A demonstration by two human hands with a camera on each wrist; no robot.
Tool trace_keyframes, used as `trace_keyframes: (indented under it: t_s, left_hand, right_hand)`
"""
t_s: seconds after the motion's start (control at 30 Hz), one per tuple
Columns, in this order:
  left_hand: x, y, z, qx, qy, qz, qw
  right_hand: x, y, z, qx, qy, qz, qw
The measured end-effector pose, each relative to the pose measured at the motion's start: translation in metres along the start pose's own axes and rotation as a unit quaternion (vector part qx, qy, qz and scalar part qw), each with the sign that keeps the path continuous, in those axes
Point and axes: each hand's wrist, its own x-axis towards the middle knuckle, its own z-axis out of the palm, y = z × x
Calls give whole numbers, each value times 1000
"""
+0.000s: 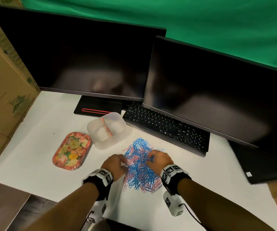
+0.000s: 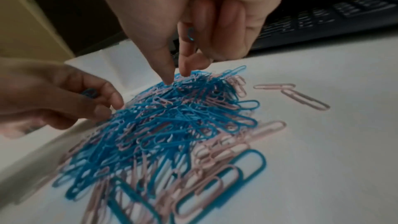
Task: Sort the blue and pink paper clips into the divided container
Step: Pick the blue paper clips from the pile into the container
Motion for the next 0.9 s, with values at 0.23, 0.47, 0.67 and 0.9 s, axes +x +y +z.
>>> trace_keyframes:
  t_s: [0.23, 0.47, 0.67, 0.9]
  left_hand:
    - [1, -2, 2, 39, 20, 40, 998]
    - [5, -9, -13, -45, 33, 7, 998]
    - [5, -16, -21, -195, -9, -6, 981]
    - [-1, -2, -28, -444, -54, -130, 885]
  right_hand:
    - [10, -11, 10, -20, 16, -34, 999]
    - [12, 2, 1, 118, 25, -18, 993]
    - [15, 9, -5, 252, 11, 20, 967]
    - [7, -4, -11, 546, -74, 123, 826]
